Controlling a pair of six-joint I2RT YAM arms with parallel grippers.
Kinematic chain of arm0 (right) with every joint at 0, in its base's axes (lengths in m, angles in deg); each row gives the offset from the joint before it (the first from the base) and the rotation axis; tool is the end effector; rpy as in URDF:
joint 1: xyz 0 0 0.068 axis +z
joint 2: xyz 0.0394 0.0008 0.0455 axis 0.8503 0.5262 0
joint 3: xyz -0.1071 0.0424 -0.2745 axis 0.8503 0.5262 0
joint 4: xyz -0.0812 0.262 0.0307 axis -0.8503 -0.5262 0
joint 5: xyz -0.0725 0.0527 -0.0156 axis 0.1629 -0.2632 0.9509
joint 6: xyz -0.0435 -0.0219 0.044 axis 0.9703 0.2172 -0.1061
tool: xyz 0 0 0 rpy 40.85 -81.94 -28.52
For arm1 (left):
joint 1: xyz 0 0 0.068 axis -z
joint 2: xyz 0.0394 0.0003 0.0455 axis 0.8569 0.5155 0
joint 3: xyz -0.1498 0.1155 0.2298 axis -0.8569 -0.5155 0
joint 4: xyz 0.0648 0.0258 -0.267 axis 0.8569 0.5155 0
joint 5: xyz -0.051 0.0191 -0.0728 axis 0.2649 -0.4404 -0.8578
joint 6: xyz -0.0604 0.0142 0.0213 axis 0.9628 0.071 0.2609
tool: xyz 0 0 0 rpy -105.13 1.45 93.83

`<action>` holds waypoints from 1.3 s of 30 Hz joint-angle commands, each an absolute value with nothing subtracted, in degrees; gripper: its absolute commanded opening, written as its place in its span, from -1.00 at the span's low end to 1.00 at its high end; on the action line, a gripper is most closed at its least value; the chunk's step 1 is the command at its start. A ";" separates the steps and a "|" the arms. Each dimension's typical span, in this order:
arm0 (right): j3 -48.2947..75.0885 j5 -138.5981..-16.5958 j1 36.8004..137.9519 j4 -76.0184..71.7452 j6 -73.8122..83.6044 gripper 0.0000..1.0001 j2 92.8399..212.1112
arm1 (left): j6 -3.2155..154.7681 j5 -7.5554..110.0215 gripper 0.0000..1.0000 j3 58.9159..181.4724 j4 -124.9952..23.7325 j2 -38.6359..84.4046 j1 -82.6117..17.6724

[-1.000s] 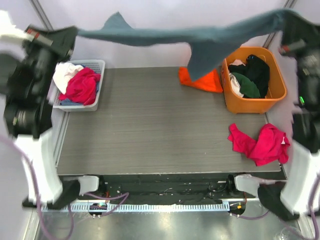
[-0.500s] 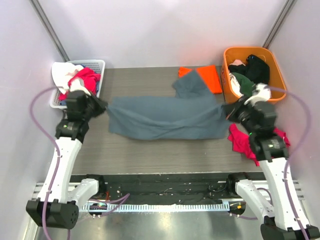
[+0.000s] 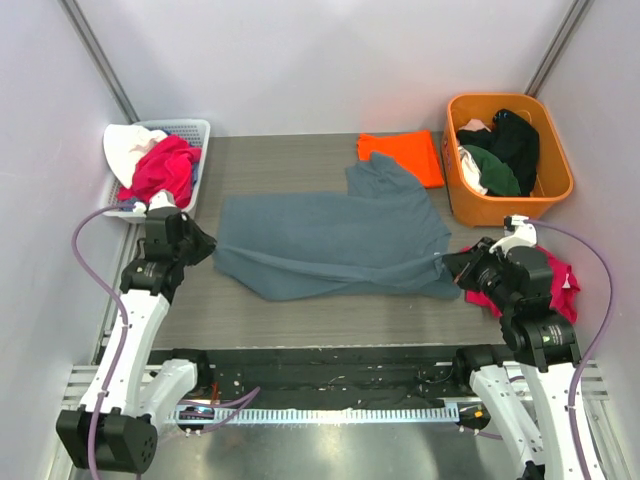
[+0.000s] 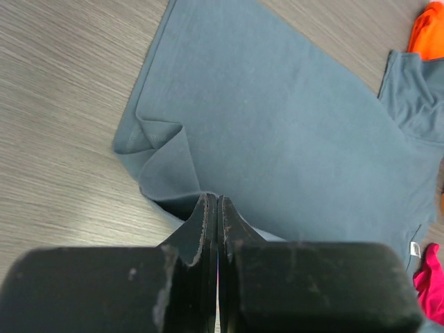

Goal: Fold and stack the t-shirts
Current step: Flatten the tshirt out

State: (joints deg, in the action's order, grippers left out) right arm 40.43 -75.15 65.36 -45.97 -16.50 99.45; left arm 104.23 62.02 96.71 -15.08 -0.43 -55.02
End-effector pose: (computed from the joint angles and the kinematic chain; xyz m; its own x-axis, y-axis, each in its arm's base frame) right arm 0.1006 0.0173 0.3465 -0.4511 0.4182 -0.7885 0.0088 0.8855 0.4646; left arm 0.2058 -0.0118 0.3111 -0.4797 -0.6110 -0.6298 -0.3591 0.7916 -0.4944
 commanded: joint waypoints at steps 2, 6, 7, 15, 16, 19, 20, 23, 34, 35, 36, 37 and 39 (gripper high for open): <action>38.14 -75.05 65.28 -47.24 -16.06 -0.98 99.43 | 103.75 64.15 -1.00 97.07 -13.11 -4.62 -55.37; 38.14 -74.97 65.19 -48.21 -15.80 -0.98 99.61 | 103.66 64.50 -1.00 96.72 -10.30 -5.94 -55.37; 38.06 -74.97 65.28 -48.56 -15.97 -0.98 99.96 | 103.83 64.77 -1.00 96.28 -9.77 -6.20 -55.45; 35.68 -77.25 65.28 -53.39 -18.61 -0.98 101.45 | 108.66 64.15 -1.00 95.22 -3.54 -10.68 -55.37; 35.59 -77.42 65.19 -54.44 -18.96 -0.98 101.37 | 109.19 64.24 -1.00 95.14 -2.66 -11.90 -55.37; 35.24 -77.60 65.28 -56.03 -19.40 -0.98 101.01 | 110.95 64.41 -1.00 94.43 -0.63 -14.63 -55.37; 35.15 -77.60 65.19 -56.29 -19.58 -0.98 100.84 | 111.48 64.85 -1.00 94.26 -0.37 -16.56 -55.37; 34.98 -77.60 65.28 -56.47 -20.37 -0.98 100.93 | 112.27 65.91 -1.00 94.17 0.34 -18.41 -55.37; 10.40 -72.77 65.19 -48.21 -17.65 -0.98 112.43 | 107.01 62.75 -1.00 126.78 -0.11 -5.43 -55.45; 4.54 -72.25 65.19 -48.56 -16.51 -0.98 113.31 | 105.43 62.83 -1.00 130.95 2.25 -4.89 -55.37; 1.78 -71.46 65.19 -48.82 -16.07 -0.98 113.93 | 104.55 62.92 -1.00 134.91 3.49 -4.45 -55.37; -0.85 -71.10 65.19 -49.78 -15.54 -0.98 114.19 | 103.93 63.10 -1.00 141.91 4.72 -4.18 -55.28; -6.91 -70.84 65.19 -50.67 -14.22 -0.98 114.29 | 102.96 63.36 -1.00 147.58 8.15 -4.62 -55.28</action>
